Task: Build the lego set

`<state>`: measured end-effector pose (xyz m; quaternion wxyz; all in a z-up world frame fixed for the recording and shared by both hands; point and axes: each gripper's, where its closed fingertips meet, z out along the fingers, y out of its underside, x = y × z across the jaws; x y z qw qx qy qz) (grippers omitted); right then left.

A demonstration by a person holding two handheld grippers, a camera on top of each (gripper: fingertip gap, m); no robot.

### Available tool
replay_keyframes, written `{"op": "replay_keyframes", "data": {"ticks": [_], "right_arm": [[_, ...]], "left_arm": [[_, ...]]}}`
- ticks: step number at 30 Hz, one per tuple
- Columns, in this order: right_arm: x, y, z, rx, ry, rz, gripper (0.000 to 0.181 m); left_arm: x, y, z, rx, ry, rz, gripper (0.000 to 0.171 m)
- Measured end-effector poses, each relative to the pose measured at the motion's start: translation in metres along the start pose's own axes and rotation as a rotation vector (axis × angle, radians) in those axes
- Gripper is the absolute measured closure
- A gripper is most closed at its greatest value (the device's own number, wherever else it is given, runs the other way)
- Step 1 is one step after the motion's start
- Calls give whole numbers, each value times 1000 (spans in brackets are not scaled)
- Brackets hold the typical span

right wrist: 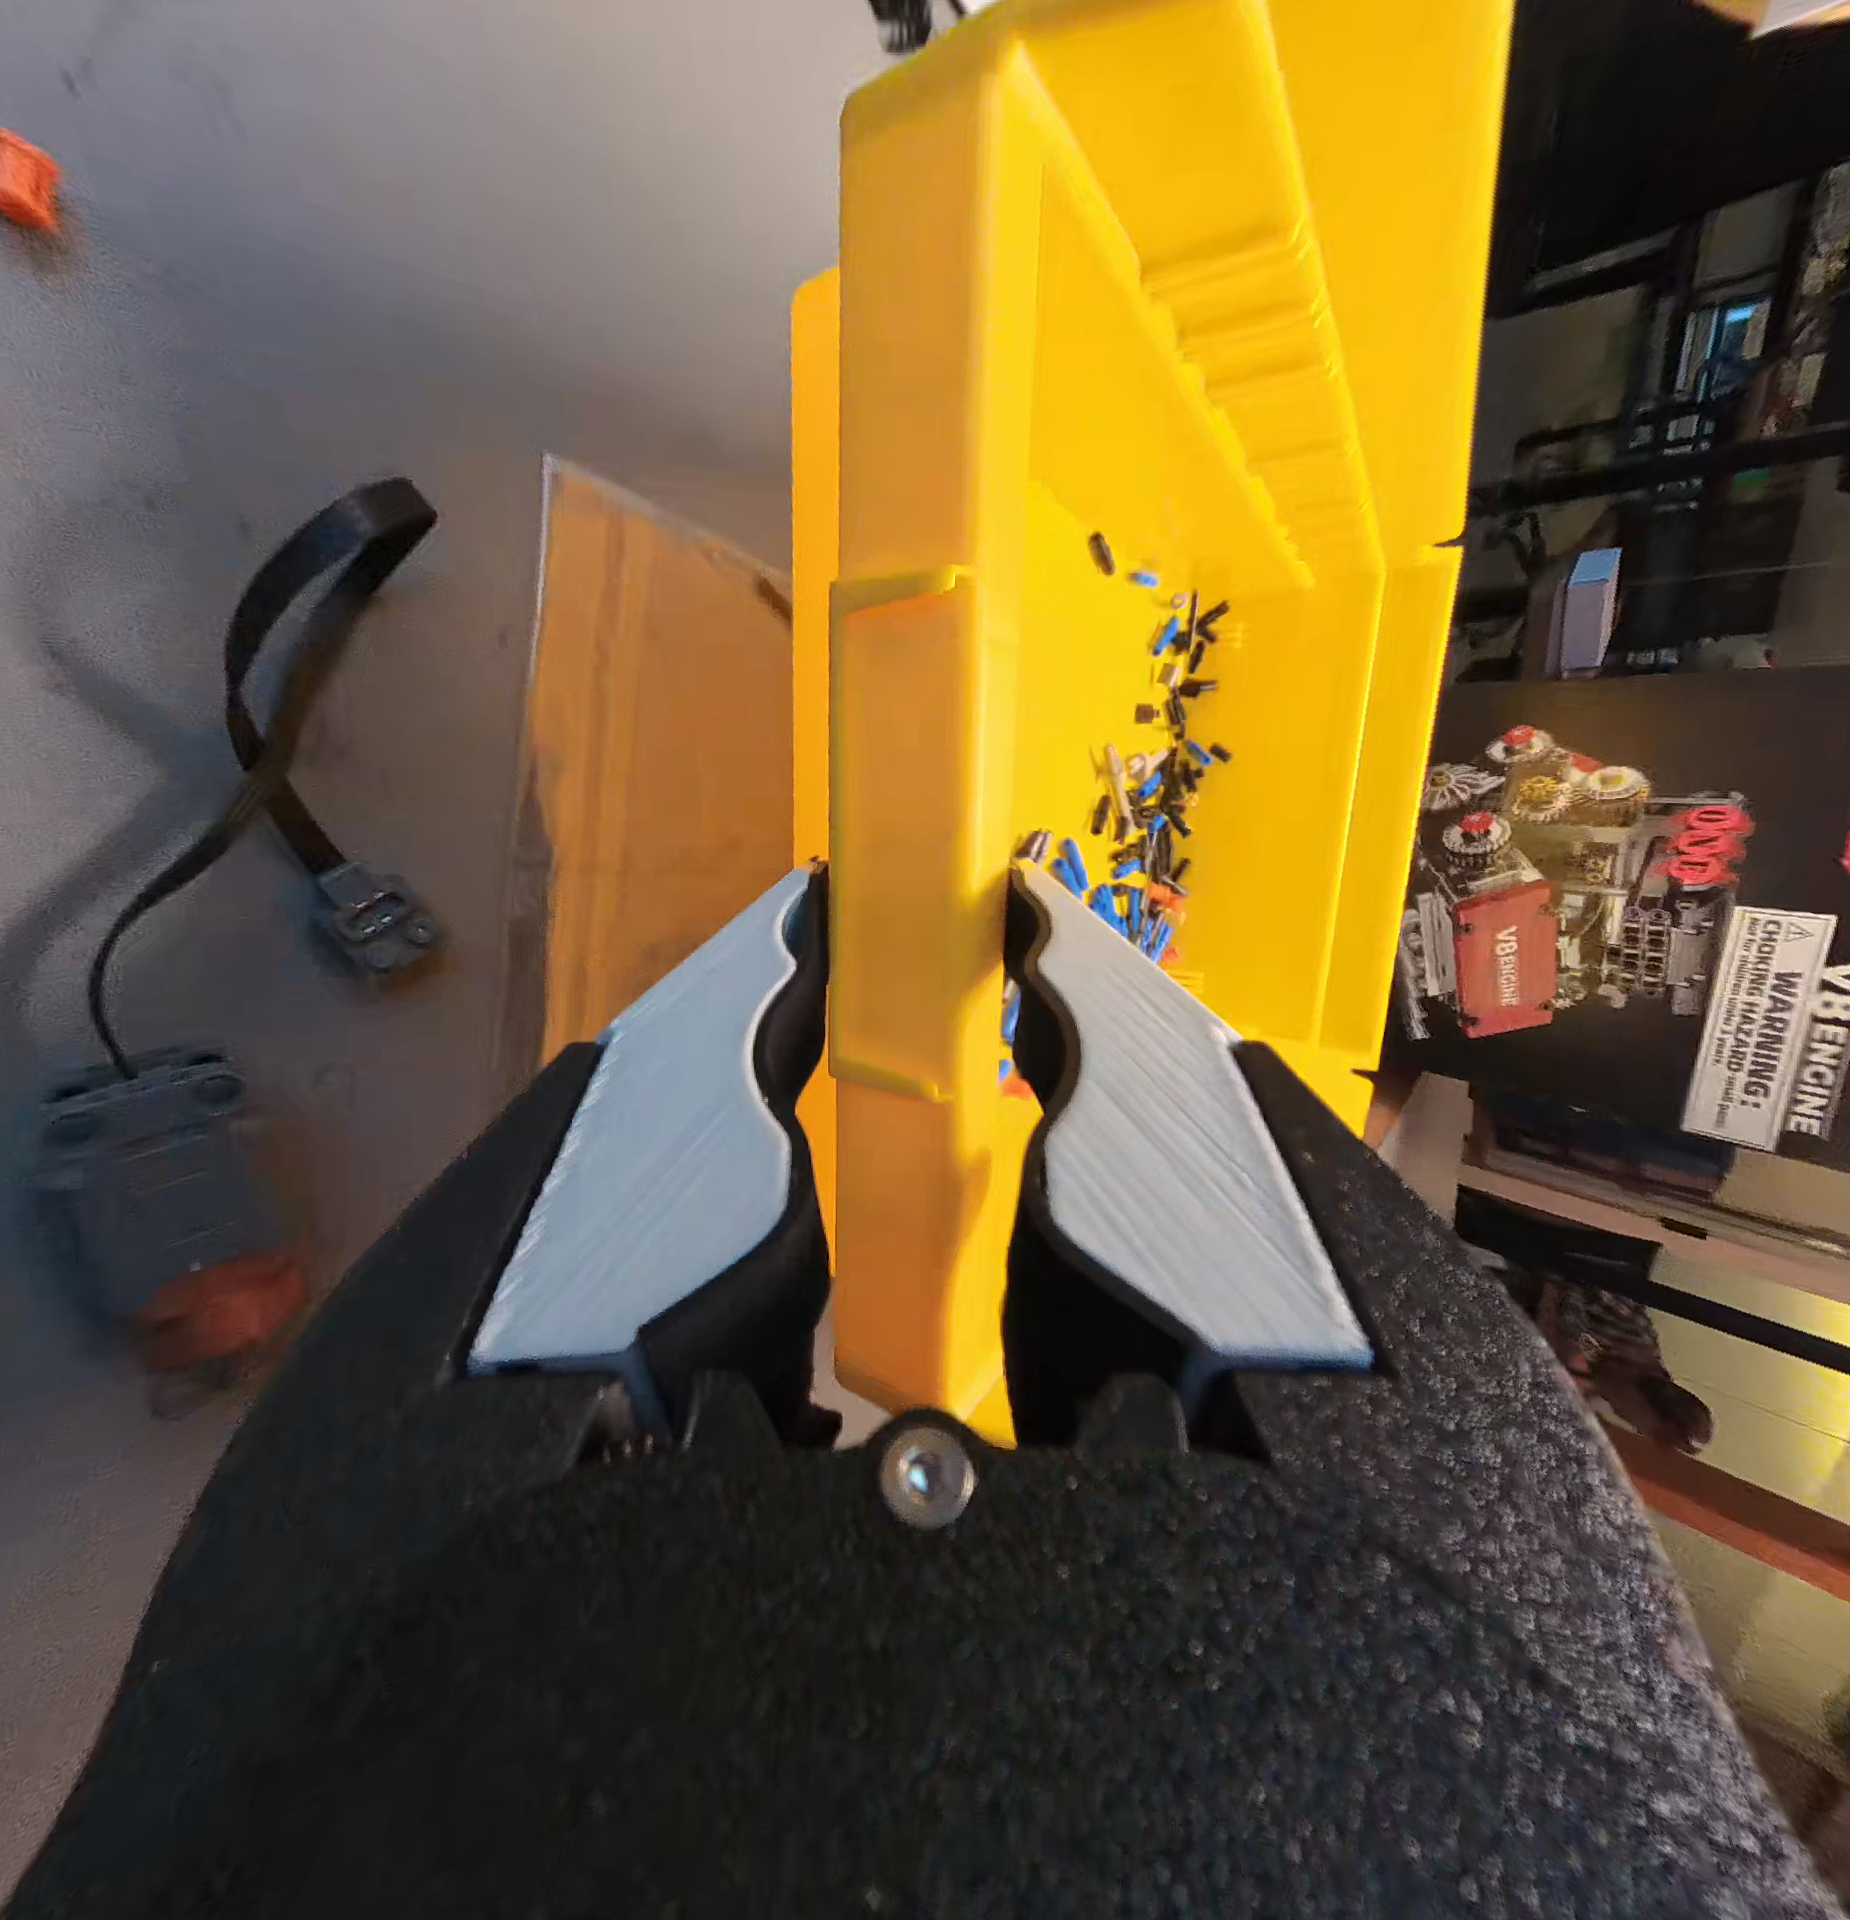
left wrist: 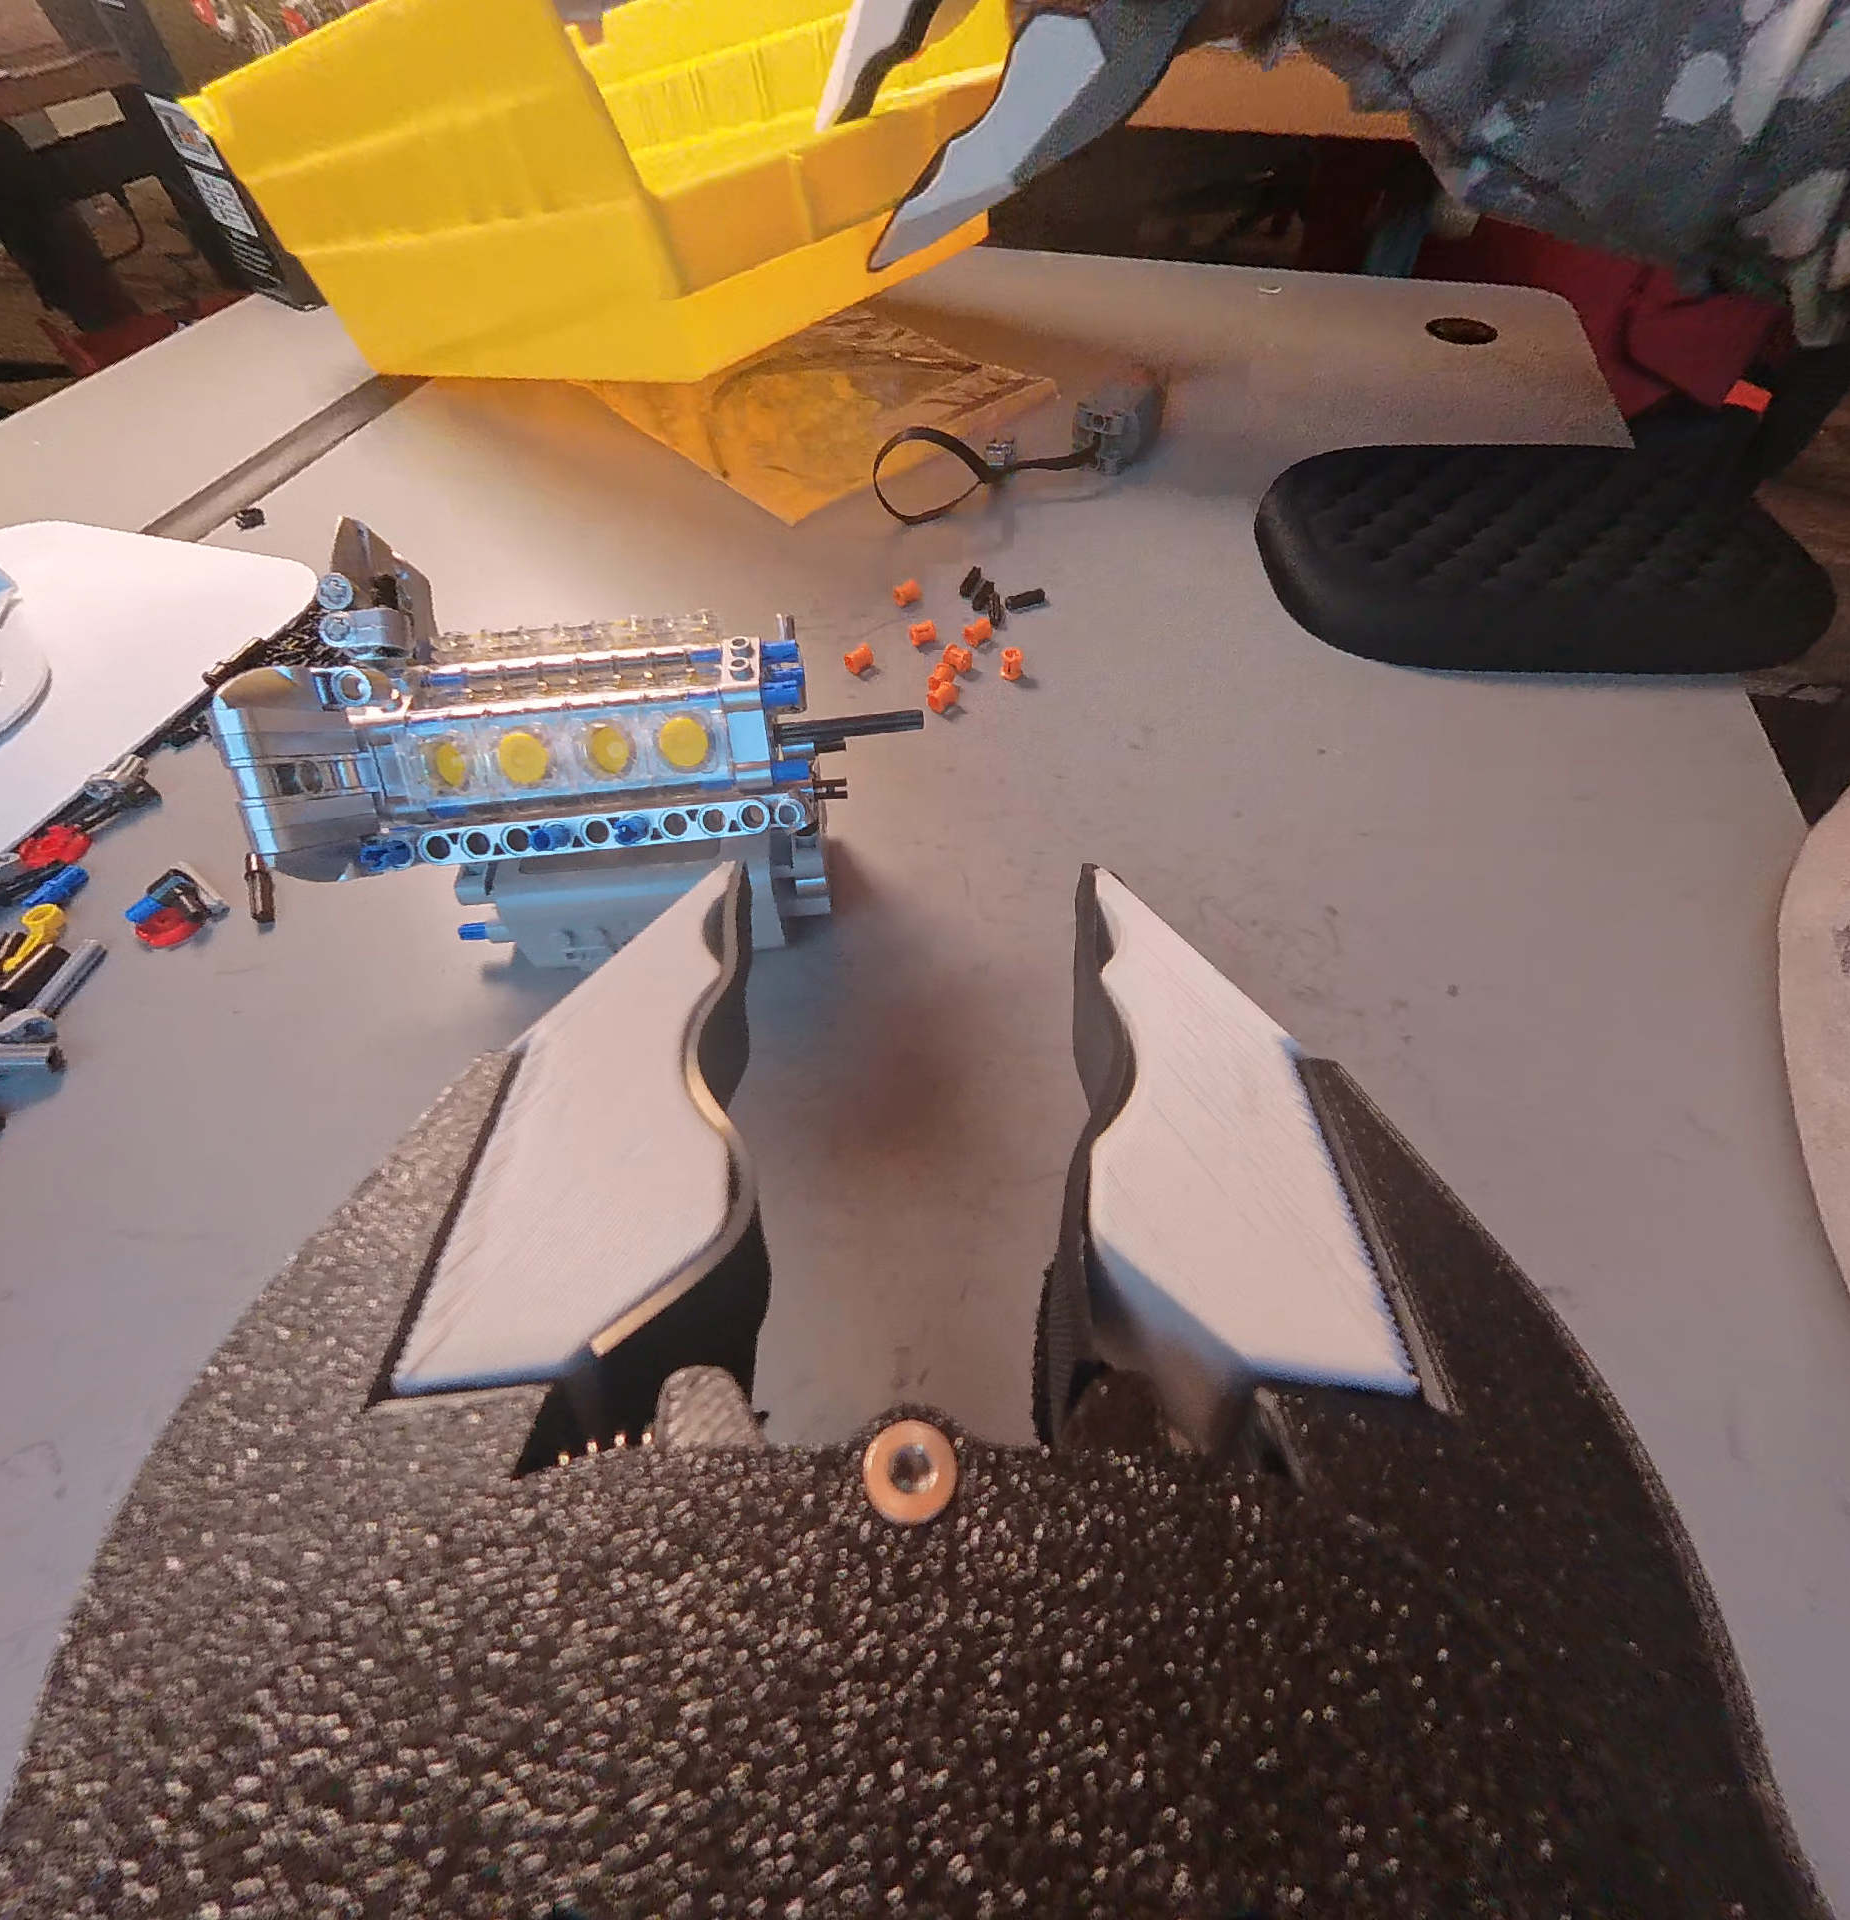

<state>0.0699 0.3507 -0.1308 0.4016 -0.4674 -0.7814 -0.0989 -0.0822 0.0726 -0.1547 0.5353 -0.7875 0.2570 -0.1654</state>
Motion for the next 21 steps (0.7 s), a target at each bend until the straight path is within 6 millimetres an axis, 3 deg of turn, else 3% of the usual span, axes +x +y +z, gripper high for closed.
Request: {"op": "replay_keyframes", "data": {"ticks": [4,7,13,21], "right_arm": [[-12,-10,-30,56,-24,-16,150],[-26,-3,-34,57,-6,-37,150],[-43,-7,-23,89,36,-66,150],[-66,-9,10,84,29,-85,149]], "left_arm": [[1,2,-2,-9,-8,26,111],[3,4,0,-24,15,21,111],[5,5,1,-33,2,47,111],[2,7,2,-47,-21,48,111]]}}
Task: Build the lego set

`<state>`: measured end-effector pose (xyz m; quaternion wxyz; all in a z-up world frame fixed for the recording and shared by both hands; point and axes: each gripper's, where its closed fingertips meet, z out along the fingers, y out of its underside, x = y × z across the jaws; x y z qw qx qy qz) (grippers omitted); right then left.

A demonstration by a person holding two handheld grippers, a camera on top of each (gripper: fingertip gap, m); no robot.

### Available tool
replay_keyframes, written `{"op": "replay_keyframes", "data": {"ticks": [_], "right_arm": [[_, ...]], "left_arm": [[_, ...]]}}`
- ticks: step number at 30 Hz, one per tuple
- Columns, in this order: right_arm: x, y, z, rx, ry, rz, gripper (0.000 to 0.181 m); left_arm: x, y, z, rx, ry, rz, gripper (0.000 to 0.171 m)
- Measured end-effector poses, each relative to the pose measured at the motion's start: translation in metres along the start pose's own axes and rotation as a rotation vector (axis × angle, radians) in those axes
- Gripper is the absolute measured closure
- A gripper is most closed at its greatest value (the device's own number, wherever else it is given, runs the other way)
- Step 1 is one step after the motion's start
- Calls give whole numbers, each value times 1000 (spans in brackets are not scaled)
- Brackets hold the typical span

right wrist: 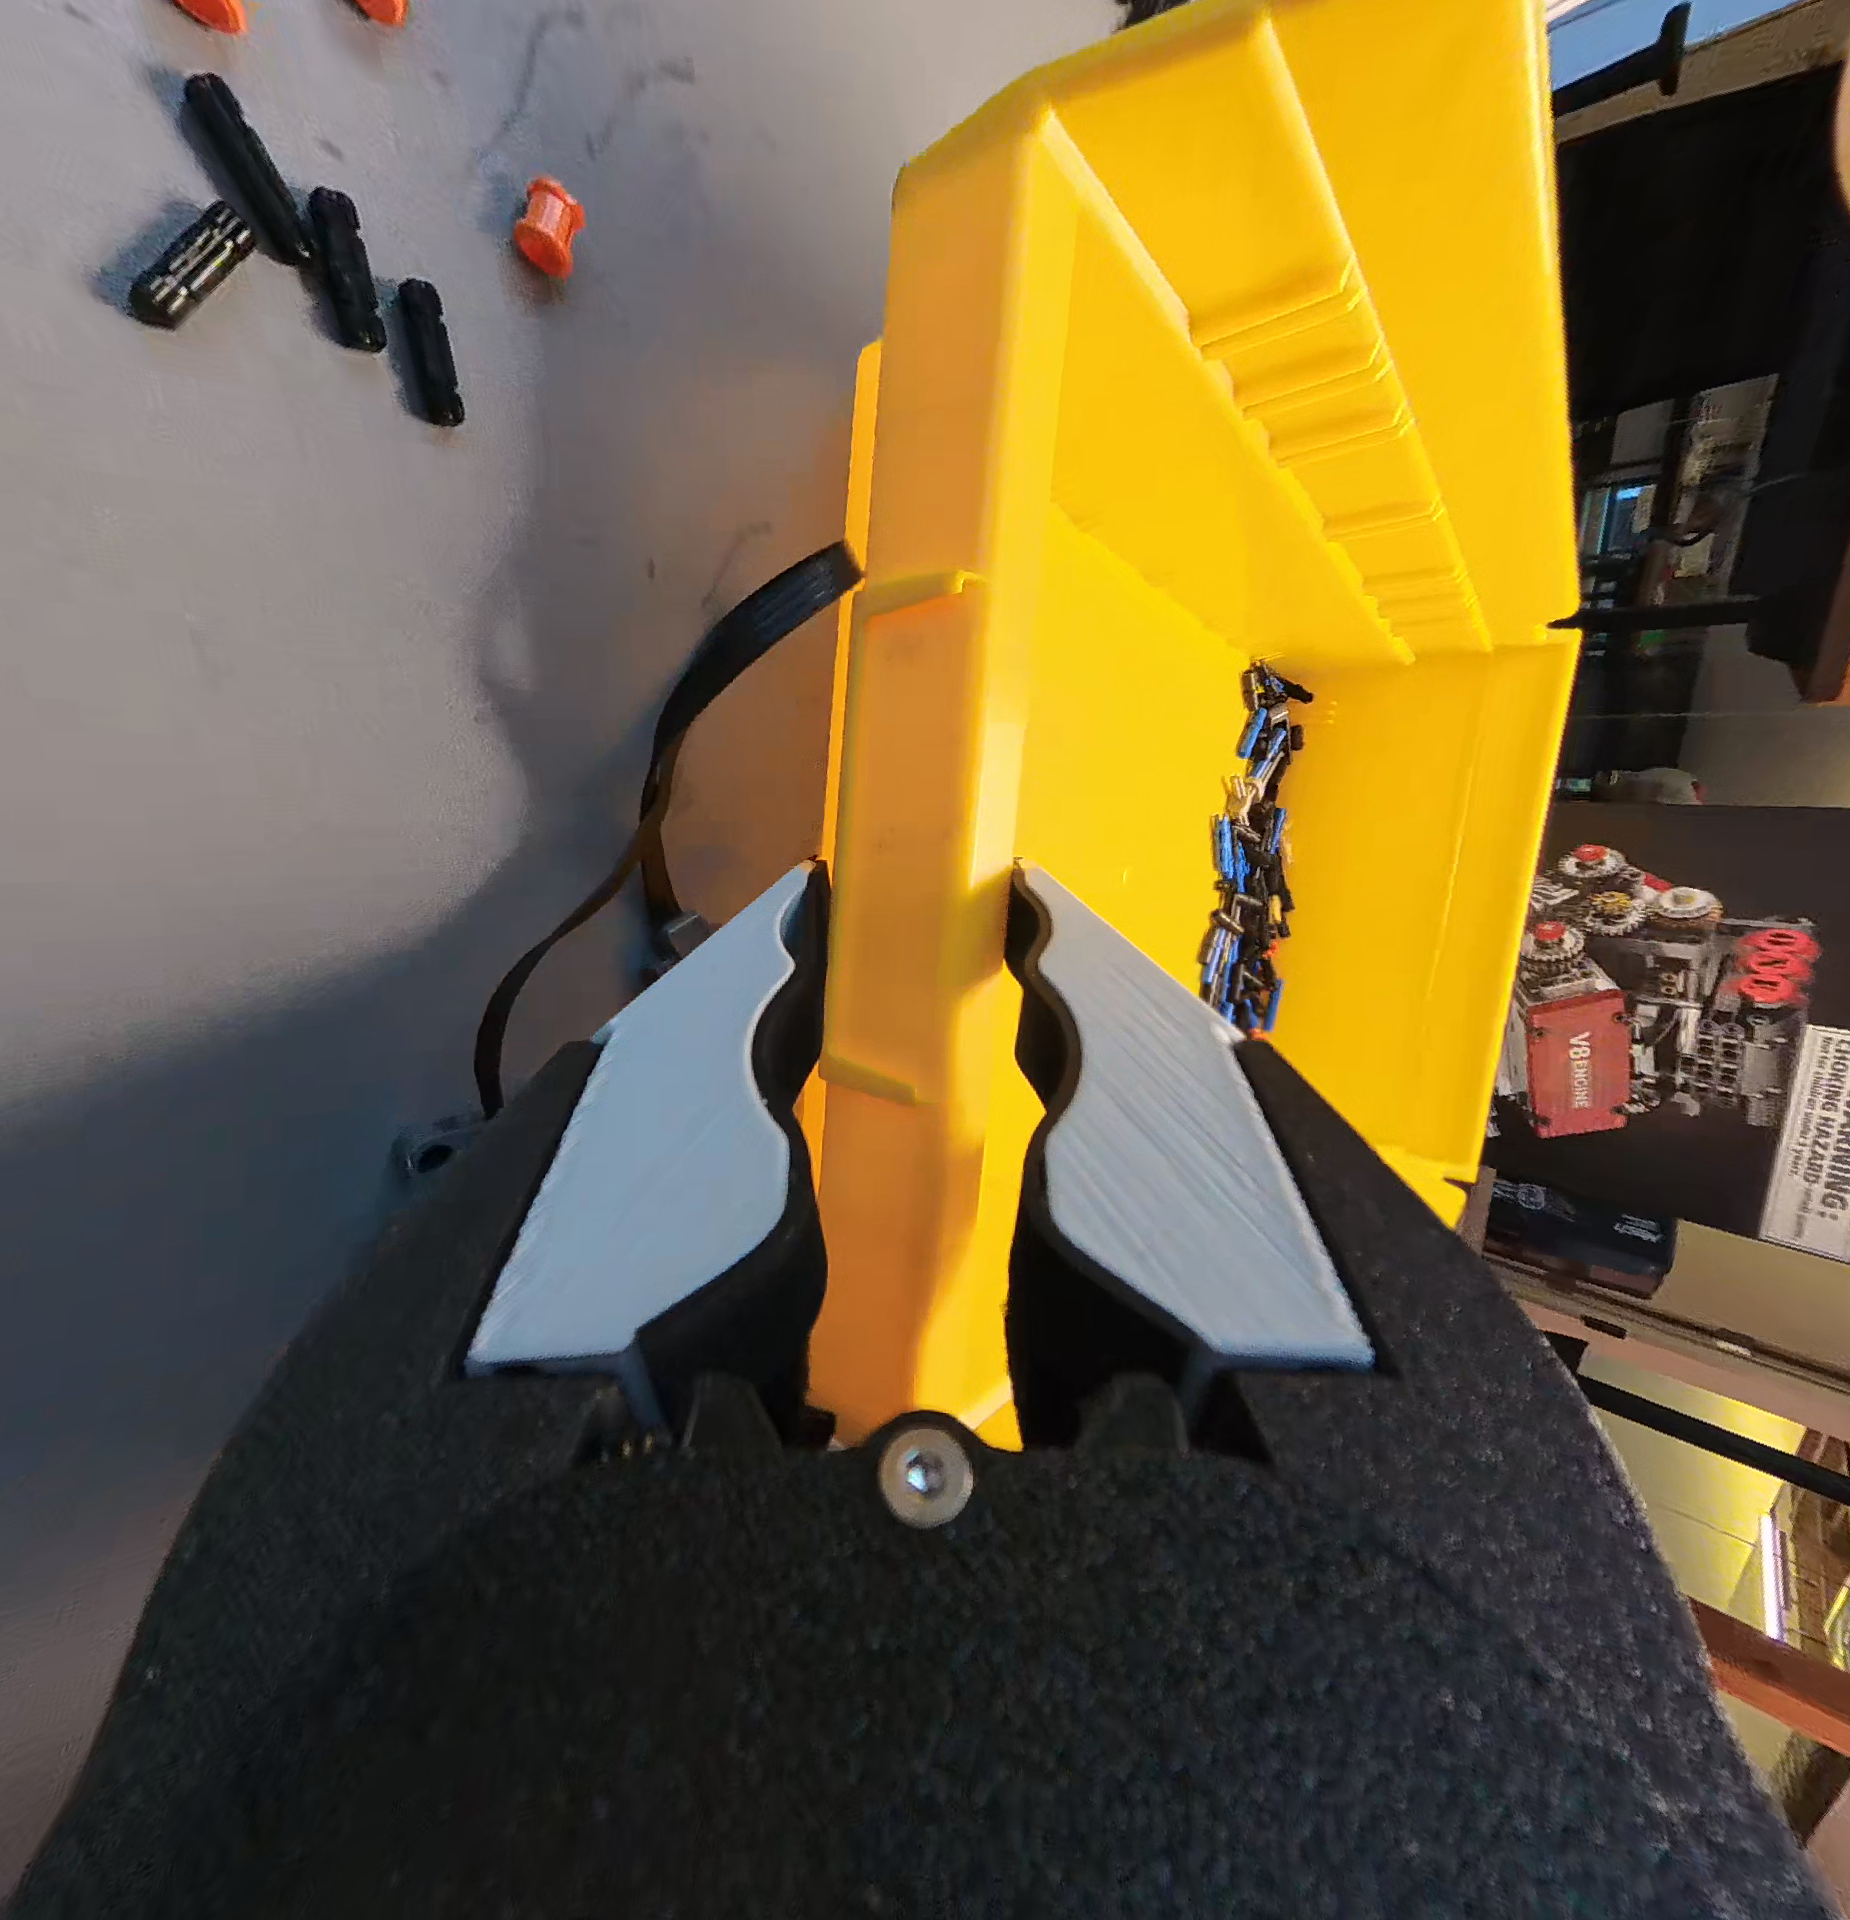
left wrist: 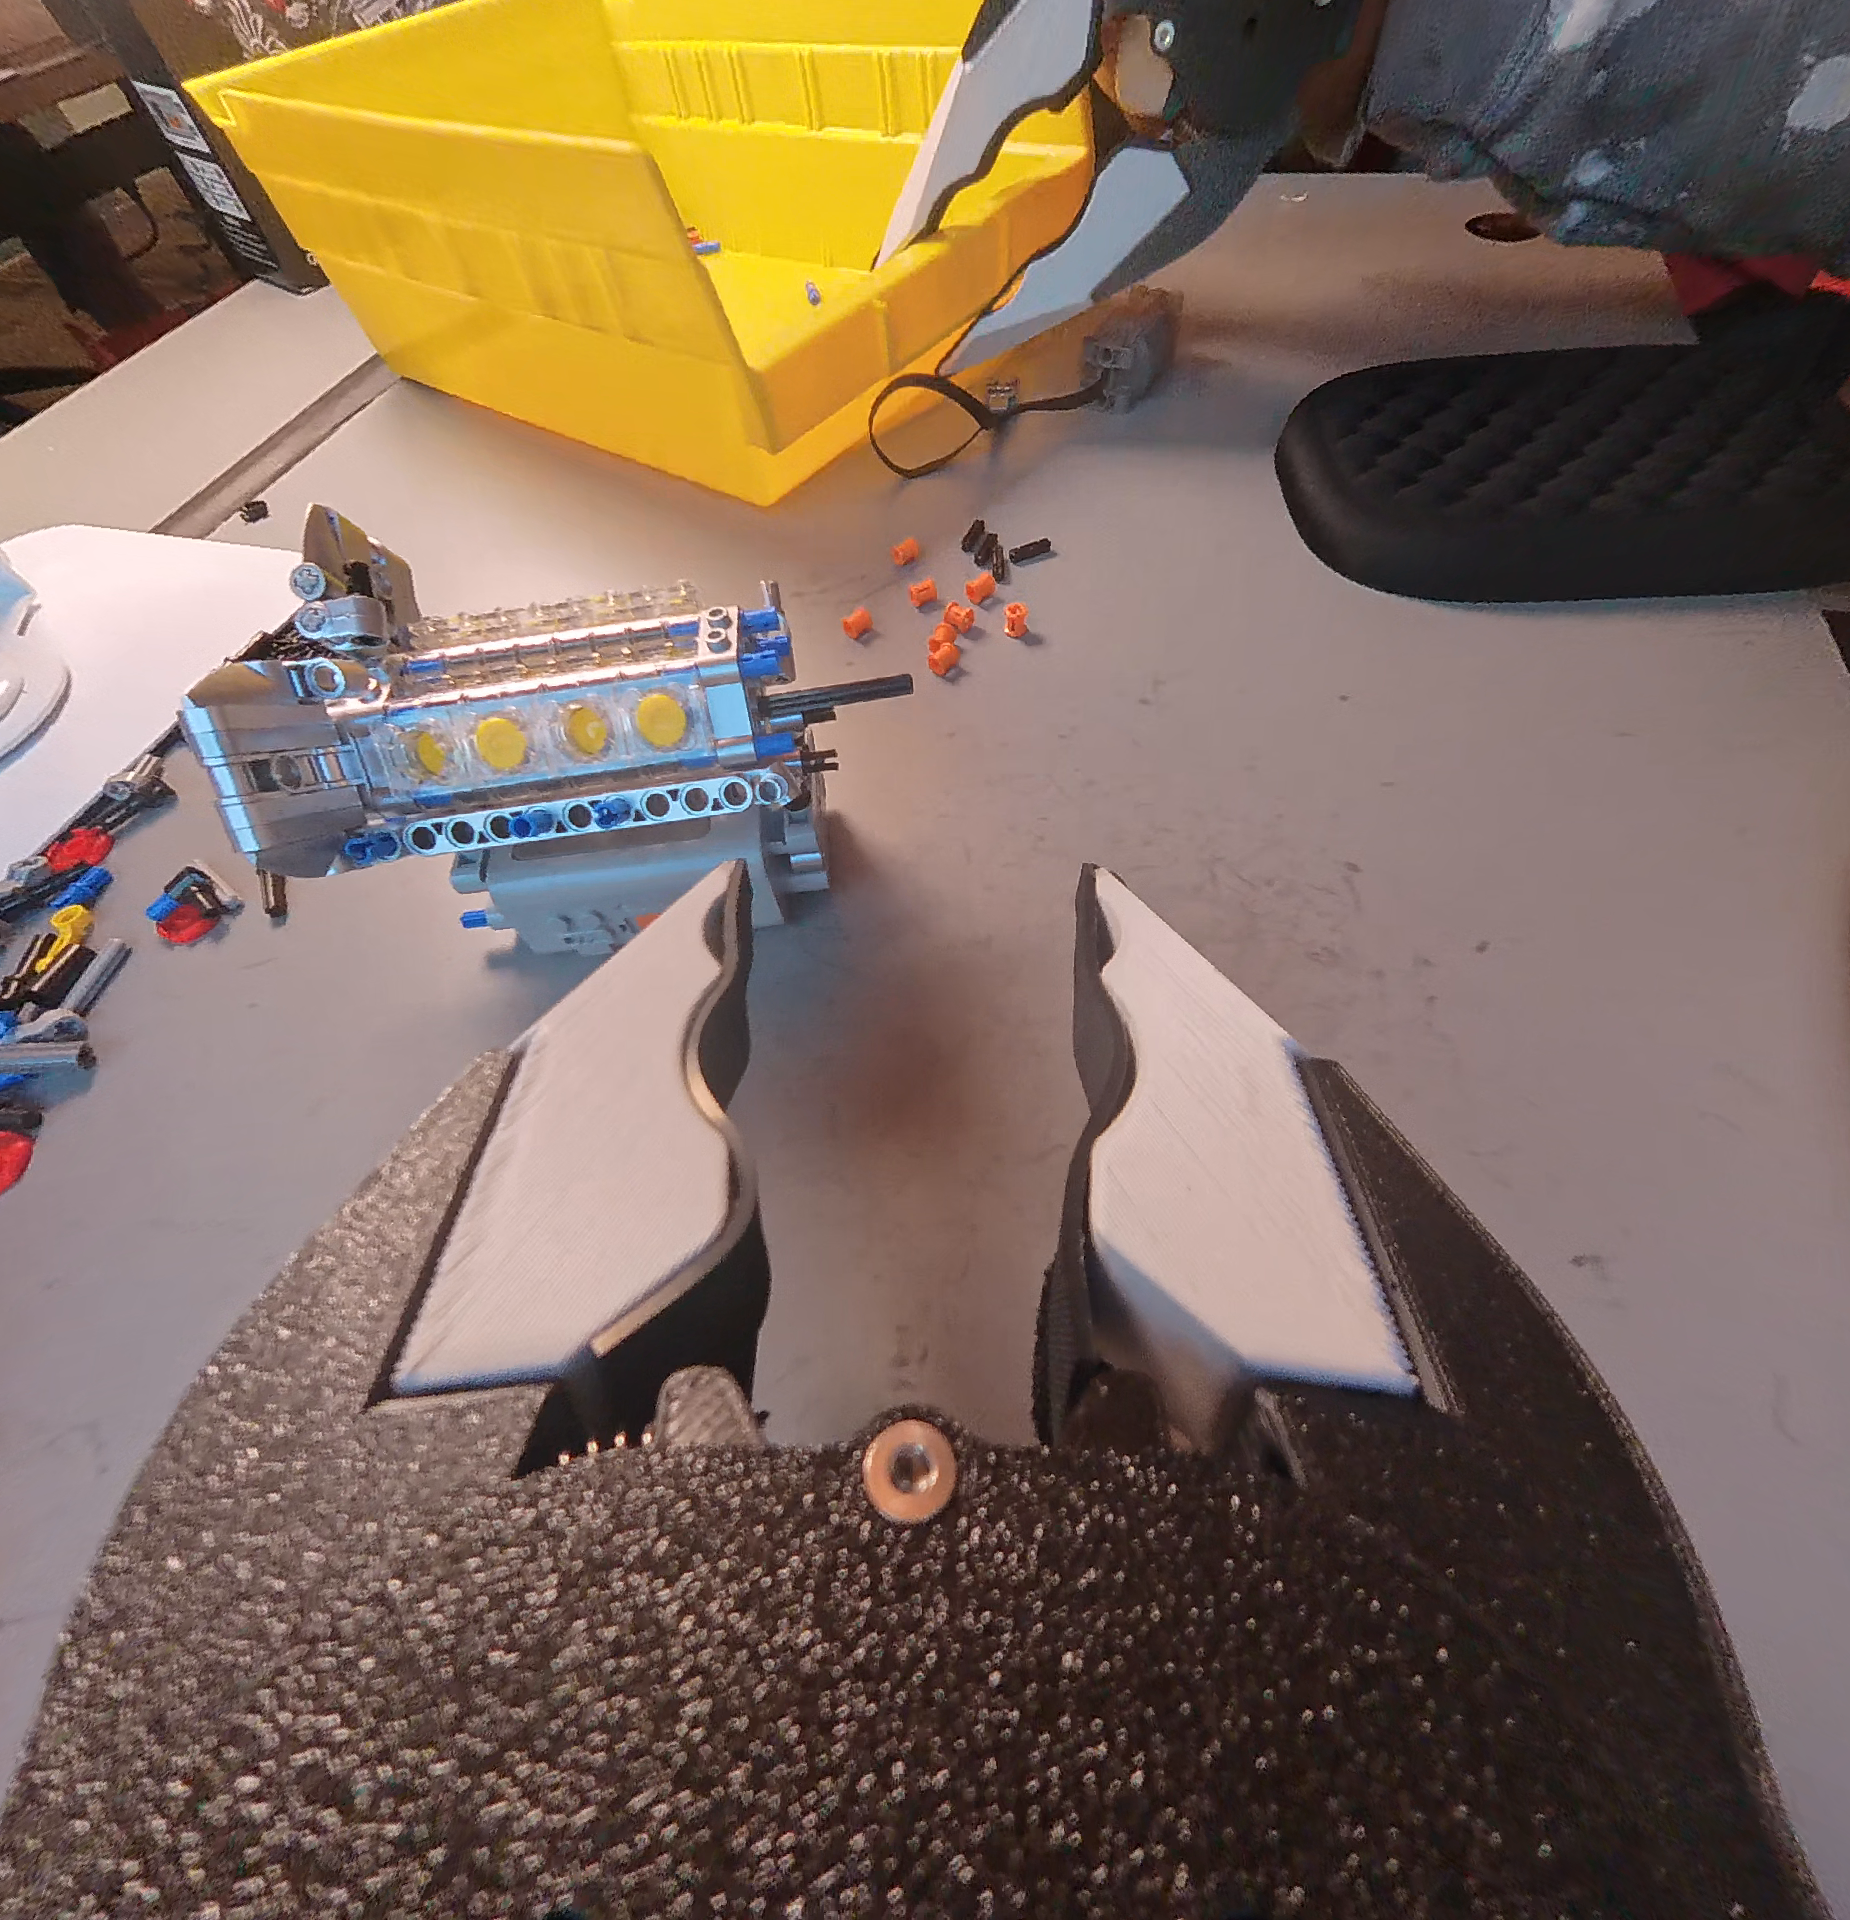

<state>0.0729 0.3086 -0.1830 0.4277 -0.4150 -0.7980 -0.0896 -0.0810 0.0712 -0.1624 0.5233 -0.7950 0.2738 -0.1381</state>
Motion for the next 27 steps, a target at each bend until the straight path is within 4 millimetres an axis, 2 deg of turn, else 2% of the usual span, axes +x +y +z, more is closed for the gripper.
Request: {"op": "replay_keyframes", "data": {"ticks": [6,11,13,15,20,23,25,27], "right_arm": [[-2,1,1,-8,13,27,149],[-10,0,-8,10,-63,55,150],[-7,1,-12,17,-71,112,145],[-6,7,-14,3,-89,153,143],[-7,26,-19,-43,-95,174,150],[-7,29,-23,-38,-101,216,150],[-4,18,-32,28,-141,297,149],[15,-4,-48,167,-178,455,149]], "left_arm": [[-4,0,1,0,-2,-30,111],[-4,0,0,1,-6,-29,111],[-4,0,1,0,-5,-28,111],[-3,0,1,0,-1,-29,111],[-3,-1,-1,8,-1,-28,111],[-3,0,0,6,3,-33,111],[-3,0,0,2,5,-33,111],[-3,0,0,1,3,-31,111]]}}
